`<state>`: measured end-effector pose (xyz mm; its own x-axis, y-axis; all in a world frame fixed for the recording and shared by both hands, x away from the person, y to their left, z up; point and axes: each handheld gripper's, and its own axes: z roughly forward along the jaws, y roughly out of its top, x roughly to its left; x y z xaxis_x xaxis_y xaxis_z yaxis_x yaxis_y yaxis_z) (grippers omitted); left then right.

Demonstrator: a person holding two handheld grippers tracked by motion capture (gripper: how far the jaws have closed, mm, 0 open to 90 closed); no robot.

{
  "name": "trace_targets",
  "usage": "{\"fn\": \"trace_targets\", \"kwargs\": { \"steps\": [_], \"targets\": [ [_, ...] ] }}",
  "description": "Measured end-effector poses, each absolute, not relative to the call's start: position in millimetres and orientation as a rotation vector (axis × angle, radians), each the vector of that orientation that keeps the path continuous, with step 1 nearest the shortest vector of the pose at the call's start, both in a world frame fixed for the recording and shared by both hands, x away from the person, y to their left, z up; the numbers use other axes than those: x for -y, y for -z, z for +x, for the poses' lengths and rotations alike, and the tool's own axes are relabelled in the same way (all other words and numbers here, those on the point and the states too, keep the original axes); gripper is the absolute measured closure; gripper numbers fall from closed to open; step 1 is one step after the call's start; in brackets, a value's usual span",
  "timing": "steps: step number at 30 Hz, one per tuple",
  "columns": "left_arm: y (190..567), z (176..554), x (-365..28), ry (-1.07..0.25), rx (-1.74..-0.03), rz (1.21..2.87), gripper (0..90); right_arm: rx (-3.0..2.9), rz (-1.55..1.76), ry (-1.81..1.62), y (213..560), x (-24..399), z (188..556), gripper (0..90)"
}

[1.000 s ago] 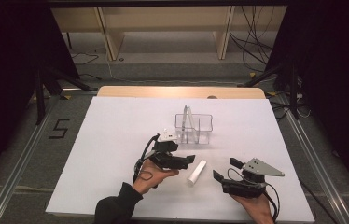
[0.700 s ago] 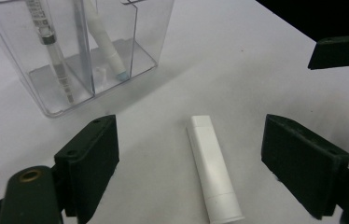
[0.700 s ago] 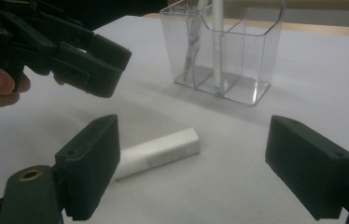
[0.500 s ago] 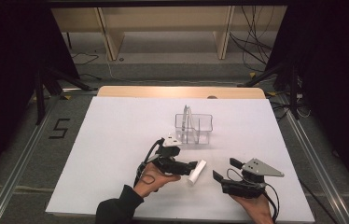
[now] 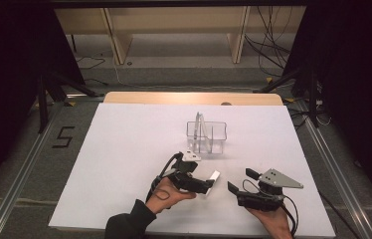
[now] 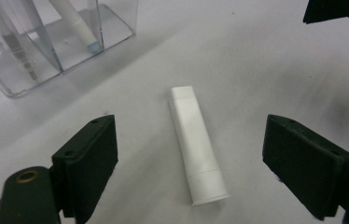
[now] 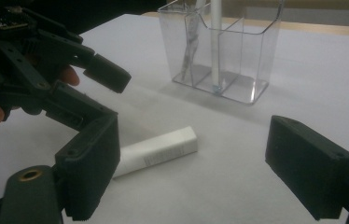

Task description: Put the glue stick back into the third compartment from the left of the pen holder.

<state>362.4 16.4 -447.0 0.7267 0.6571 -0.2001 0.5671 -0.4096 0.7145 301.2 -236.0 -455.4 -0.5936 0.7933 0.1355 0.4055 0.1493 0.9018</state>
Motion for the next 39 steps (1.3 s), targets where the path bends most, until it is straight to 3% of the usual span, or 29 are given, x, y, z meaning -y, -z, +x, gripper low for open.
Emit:
{"fn": "trace_targets", "kwargs": {
  "steps": [10, 39],
  "targets": [
    [454.1, 355.7, -8.1, -0.144, -0.91, 2.148, 21.0, -2.059, 1.146, -1.426, 454.2, 236.0, 300.5, 18.8],
    [480.6, 348.2, 8.6, -0.155, -0.881, 2.289, 47.4, -2.076, 1.133, -1.415, 456.0, 232.9, 300.2, 19.3]
  ]
}}
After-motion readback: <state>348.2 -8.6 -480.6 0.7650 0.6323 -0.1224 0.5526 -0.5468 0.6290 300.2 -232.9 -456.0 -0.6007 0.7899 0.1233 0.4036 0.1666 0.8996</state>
